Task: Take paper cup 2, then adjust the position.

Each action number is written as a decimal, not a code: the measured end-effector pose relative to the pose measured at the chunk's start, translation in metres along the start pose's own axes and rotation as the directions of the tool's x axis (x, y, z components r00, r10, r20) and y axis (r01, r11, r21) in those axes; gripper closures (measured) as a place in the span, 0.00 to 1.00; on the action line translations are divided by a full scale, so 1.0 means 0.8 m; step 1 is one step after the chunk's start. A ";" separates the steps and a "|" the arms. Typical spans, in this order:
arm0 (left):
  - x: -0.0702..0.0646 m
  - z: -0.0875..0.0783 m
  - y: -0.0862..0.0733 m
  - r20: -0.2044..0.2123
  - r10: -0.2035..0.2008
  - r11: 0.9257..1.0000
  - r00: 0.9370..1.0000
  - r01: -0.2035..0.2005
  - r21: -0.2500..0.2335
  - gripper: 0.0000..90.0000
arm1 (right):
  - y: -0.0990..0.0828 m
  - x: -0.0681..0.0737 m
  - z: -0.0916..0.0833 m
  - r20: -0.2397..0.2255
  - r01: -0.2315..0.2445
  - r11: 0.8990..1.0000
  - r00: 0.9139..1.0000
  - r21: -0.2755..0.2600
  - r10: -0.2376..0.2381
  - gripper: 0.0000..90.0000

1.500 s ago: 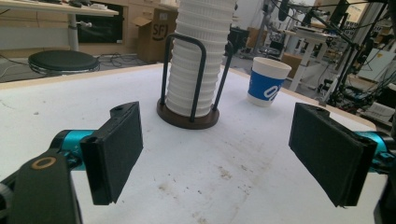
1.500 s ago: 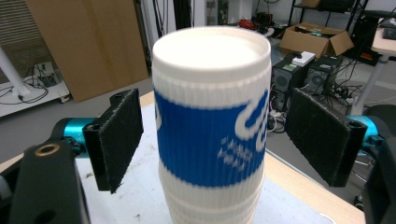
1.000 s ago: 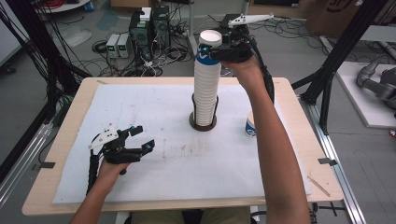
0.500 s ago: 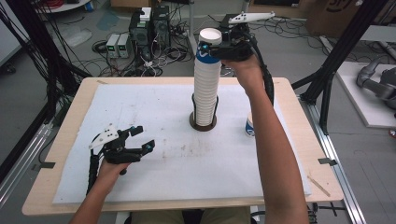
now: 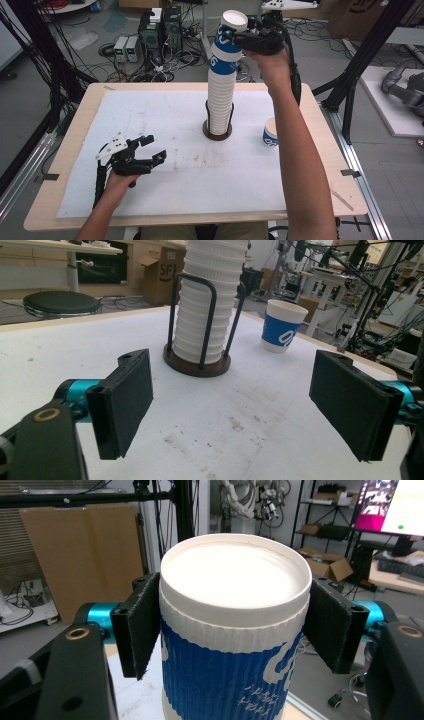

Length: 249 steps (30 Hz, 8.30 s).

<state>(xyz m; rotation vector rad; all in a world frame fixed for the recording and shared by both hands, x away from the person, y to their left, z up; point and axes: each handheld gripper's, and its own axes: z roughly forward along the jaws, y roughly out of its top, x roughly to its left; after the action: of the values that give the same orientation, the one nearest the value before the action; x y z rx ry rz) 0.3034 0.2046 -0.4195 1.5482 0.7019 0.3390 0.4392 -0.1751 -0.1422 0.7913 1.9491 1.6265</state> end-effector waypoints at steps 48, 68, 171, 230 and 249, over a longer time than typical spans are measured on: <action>-0.010 0.006 -0.001 0.035 0.011 1.000 0.999 -0.010 -0.020 0.18 | -0.125 0.011 -0.143 -0.025 0.035 0.999 0.999 0.001 -0.035 0.33; -0.013 0.006 -0.003 0.043 0.043 0.999 0.998 -0.042 -0.009 0.18 | -0.248 0.036 -0.126 -0.120 0.024 0.997 0.993 0.078 -0.014 0.33; -0.100 0.115 0.013 0.343 0.195 0.974 0.919 -0.223 0.046 0.30 | -0.276 0.119 -0.073 -0.387 -0.060 0.997 0.919 0.053 0.076 0.21; -0.095 0.094 0.073 0.502 0.256 0.772 0.826 -0.487 0.408 0.31 | -0.237 0.123 -0.047 -0.622 0.403 0.878 0.765 0.260 -0.167 0.21; -0.099 0.100 0.064 0.517 0.239 0.781 0.822 -0.479 0.401 0.27 | -0.241 0.135 -0.031 -0.696 0.480 0.823 0.702 0.303 -0.153 0.33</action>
<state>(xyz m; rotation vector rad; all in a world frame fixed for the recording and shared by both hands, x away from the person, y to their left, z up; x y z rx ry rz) 0.3029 0.0946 -0.3638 2.2000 0.1073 0.0691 0.3205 -0.1421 -0.3272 -0.0492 2.8462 1.3026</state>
